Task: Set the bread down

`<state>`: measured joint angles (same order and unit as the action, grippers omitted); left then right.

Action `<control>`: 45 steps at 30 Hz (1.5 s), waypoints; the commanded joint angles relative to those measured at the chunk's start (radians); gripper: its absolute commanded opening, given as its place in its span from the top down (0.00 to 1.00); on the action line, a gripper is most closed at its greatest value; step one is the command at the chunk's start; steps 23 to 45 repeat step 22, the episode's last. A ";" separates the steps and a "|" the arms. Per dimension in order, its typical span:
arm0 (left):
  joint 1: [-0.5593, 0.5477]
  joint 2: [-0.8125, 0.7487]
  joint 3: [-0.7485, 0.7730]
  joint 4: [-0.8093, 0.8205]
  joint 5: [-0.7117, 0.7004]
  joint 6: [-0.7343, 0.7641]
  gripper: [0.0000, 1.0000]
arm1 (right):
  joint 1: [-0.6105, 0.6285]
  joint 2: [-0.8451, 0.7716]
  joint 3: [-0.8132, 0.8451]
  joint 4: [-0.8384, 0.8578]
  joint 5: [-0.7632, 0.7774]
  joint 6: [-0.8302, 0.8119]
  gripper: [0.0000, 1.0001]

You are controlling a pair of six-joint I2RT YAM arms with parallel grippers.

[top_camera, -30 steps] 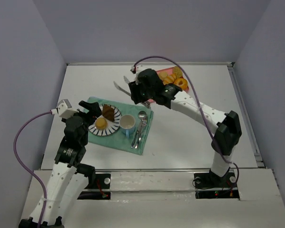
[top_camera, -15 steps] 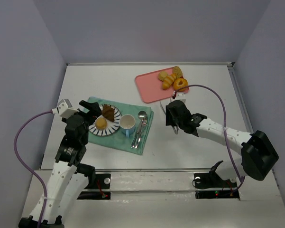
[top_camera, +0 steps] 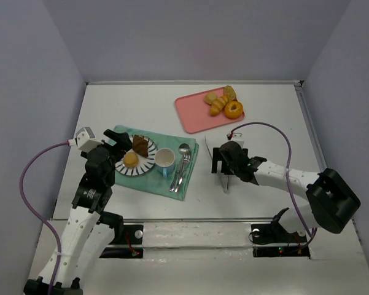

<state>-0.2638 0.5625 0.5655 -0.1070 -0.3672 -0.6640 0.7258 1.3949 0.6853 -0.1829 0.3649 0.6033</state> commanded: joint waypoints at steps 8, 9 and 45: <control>0.000 -0.006 0.048 0.032 -0.025 0.001 0.01 | 0.003 -0.338 0.144 -0.116 0.310 0.001 0.00; 0.000 -0.003 0.050 0.032 -0.029 0.001 0.01 | 0.003 -0.356 0.155 -0.130 0.340 0.010 0.00; 0.000 0.069 0.051 0.064 -0.021 0.003 0.01 | 0.003 -0.530 0.115 -0.197 0.568 0.105 0.00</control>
